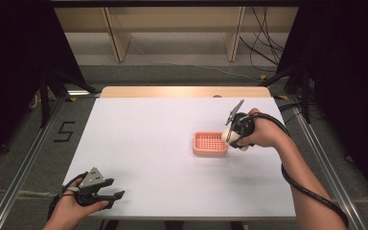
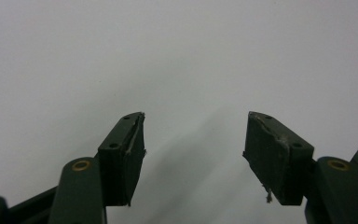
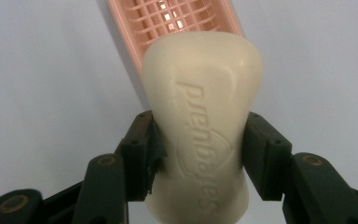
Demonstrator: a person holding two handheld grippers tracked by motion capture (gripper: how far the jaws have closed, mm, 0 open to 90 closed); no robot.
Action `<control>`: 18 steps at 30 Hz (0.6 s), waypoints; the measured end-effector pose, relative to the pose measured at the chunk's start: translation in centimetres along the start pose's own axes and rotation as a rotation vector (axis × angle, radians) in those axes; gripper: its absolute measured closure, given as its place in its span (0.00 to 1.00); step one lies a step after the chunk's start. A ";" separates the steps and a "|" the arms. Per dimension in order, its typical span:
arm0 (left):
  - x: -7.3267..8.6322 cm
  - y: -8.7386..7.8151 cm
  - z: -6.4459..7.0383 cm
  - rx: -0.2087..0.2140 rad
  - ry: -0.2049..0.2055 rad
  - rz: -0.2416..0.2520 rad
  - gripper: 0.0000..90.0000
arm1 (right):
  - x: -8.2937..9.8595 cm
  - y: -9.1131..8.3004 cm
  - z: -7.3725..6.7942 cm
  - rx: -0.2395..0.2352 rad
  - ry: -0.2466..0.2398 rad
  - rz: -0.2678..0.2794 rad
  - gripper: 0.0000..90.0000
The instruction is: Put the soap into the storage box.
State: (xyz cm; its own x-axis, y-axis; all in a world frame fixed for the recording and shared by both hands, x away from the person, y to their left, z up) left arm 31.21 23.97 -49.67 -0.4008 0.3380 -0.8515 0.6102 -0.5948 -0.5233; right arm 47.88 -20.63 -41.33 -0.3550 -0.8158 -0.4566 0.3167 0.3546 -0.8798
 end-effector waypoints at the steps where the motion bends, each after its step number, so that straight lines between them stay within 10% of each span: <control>1: 0.0 0.0 0.0 0.000 0.001 0.000 0.41 | -0.1 0.0 0.1 -0.011 -0.011 0.006 0.56; 18: 0.0 0.0 0.0 -0.005 0.003 -0.001 0.41 | -1.3 0.4 -0.1 -0.014 -0.046 0.005 0.56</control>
State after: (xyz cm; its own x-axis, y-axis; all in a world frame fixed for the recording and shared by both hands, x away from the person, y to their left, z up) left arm 31.24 24.00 -49.66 -0.3997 0.3408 -0.8510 0.6130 -0.5909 -0.5245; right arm 48.44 -19.36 -41.11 -0.3128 -0.8341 -0.4544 0.3062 0.3643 -0.8795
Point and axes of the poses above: each handheld gripper's, and its own axes: y roughly forward along the jaws, x roughly out of its underside, z roughly to its right, the point moved 3 cm from there along y, roughly forward along the jaws, and after that the axes turned 13 degrees about z, right-handed, at the moved point
